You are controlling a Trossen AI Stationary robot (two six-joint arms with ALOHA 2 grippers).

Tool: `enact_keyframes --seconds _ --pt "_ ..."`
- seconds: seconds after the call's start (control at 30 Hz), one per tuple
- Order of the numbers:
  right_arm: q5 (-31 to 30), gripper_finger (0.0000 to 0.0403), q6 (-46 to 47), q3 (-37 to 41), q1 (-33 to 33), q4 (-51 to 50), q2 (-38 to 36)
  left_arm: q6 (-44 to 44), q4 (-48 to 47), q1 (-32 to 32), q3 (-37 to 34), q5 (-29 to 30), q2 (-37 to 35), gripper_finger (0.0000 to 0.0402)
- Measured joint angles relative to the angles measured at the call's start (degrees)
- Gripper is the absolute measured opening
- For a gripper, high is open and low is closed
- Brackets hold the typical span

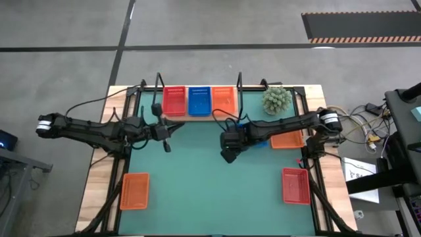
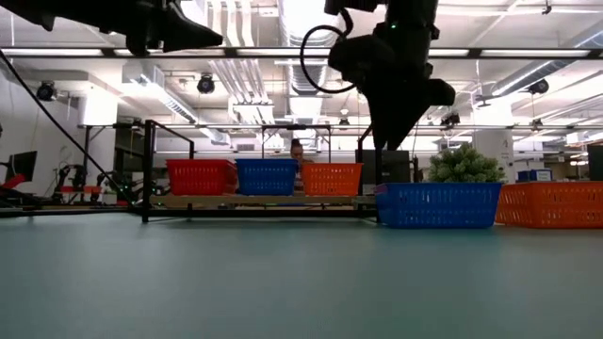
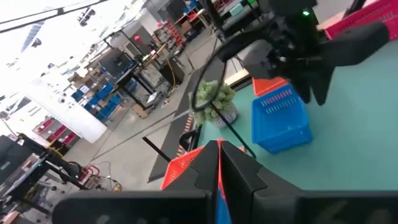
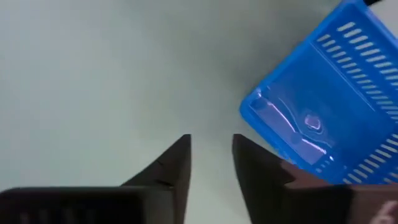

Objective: Stack baskets on shelf by color
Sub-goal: Stack the blue bin on top of the blue bin on the shelf

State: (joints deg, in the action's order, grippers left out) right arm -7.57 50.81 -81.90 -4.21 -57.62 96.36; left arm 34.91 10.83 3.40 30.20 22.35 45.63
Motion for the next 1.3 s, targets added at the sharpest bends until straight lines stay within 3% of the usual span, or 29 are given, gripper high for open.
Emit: enact_keyframes --seconds 0.27,0.6,0.8,1.03,1.13,1.3 --pt "-3.7 0.018 1.27 -1.88 2.38 -3.58 2.83 0.34 0.43 0.0 -1.69 0.0 -3.37 0.0" --pt "-7.08 0.0177 -1.15 -1.36 5.68 -0.74 10.05 0.29 0.72 0.05 -2.47 -0.02 -4.85 0.0" --pt "-5.64 0.0144 -1.61 -1.36 5.9 -0.54 12.73 0.27 0.7 0.05 -2.47 -0.04 -4.6 0.0" --pt "-2.26 0.005 0.28 -1.63 5.26 -0.71 11.94 0.25 0.6 0.02 -2.47 -0.09 -4.5 0.0" --pt "1.49 0.0016 -0.01 -2.19 4.45 -0.72 11.77 0.21 0.9 0.02 -2.47 -0.15 -4.48 0.0" --pt "11.23 0.0013 -4.98 -4.29 2.22 -1.2 11.69 -0.04 1.53 0.02 -2.47 -1.11 -4.48 0.0"
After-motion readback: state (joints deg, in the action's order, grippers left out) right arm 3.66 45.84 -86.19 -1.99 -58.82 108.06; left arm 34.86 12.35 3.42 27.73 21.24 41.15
